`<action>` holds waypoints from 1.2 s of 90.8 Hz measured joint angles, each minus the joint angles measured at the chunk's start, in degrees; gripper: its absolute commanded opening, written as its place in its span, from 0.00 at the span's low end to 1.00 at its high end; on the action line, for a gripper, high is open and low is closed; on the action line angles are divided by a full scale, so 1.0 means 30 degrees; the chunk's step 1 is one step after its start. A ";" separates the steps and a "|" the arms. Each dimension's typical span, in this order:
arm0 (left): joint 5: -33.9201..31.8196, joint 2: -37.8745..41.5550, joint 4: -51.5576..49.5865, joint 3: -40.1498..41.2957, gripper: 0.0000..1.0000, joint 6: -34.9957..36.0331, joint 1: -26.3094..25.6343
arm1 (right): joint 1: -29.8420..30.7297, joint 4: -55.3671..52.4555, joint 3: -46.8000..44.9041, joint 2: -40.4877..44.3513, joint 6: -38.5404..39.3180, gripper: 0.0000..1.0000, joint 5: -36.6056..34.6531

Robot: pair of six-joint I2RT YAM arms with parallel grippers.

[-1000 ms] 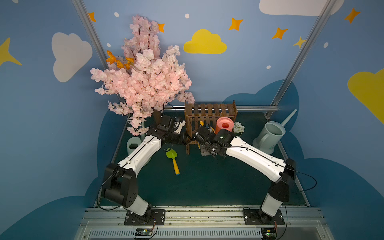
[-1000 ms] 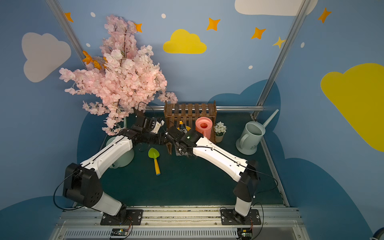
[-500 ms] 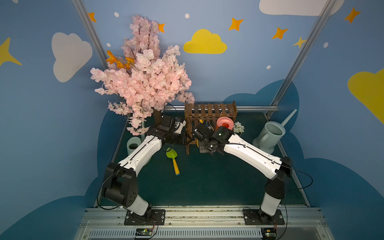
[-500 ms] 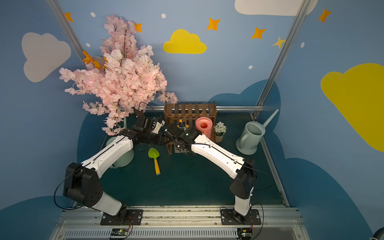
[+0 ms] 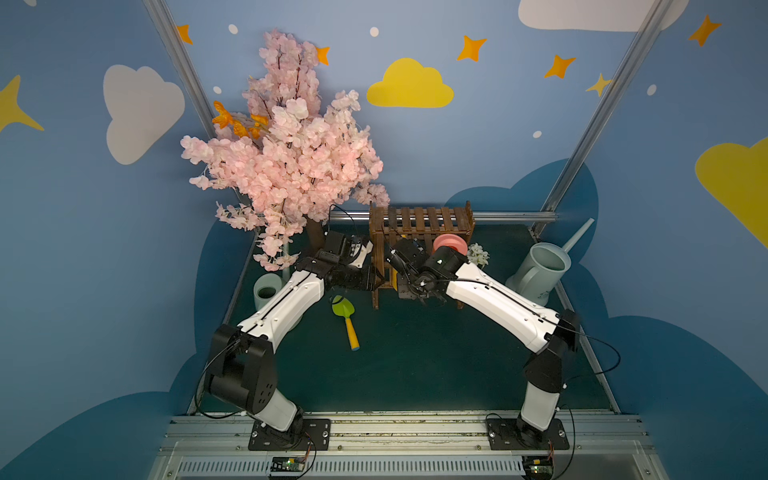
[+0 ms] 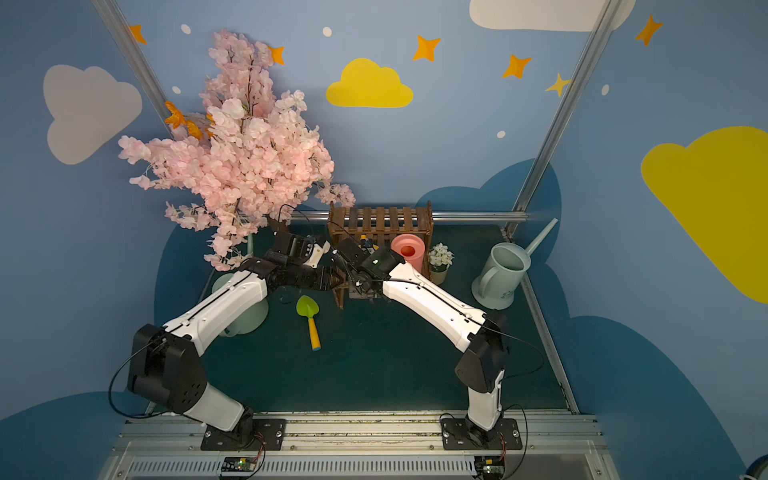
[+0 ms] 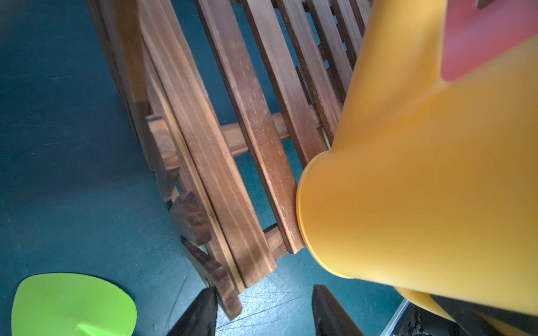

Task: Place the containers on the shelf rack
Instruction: 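Place the container on the shelf.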

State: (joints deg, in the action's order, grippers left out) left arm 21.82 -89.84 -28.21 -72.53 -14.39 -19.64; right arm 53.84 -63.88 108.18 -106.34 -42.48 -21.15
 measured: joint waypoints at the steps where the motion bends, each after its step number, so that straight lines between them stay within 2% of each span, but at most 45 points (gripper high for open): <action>1: 0.0000 0.0000 0.0000 0.0000 0.56 0.0000 -0.0007 | -0.0007 0.0000 0.0022 -0.0022 -0.0007 0.00 0.0000; 70: -0.0211 0.0000 0.0007 0.0000 0.56 0.0000 -0.0102 | -0.0670 0.1268 0.0838 -0.1443 -0.0342 0.00 -0.1005; 95: -0.0211 0.0000 0.0007 0.0000 0.56 0.0000 -0.0102 | -0.0670 0.1290 0.0838 -0.1450 -0.0401 0.10 -0.0947; 109: -0.0211 0.0000 0.0007 0.0007 0.56 0.0007 -0.0102 | -0.0678 0.1290 0.0838 -0.1450 -0.0408 0.19 -0.0947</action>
State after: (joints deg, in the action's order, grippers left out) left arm 21.19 -89.84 -28.18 -72.51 -14.37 -19.94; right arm 51.81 -60.01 110.69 -110.69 -43.70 -23.99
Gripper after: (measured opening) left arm 0.564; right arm 0.183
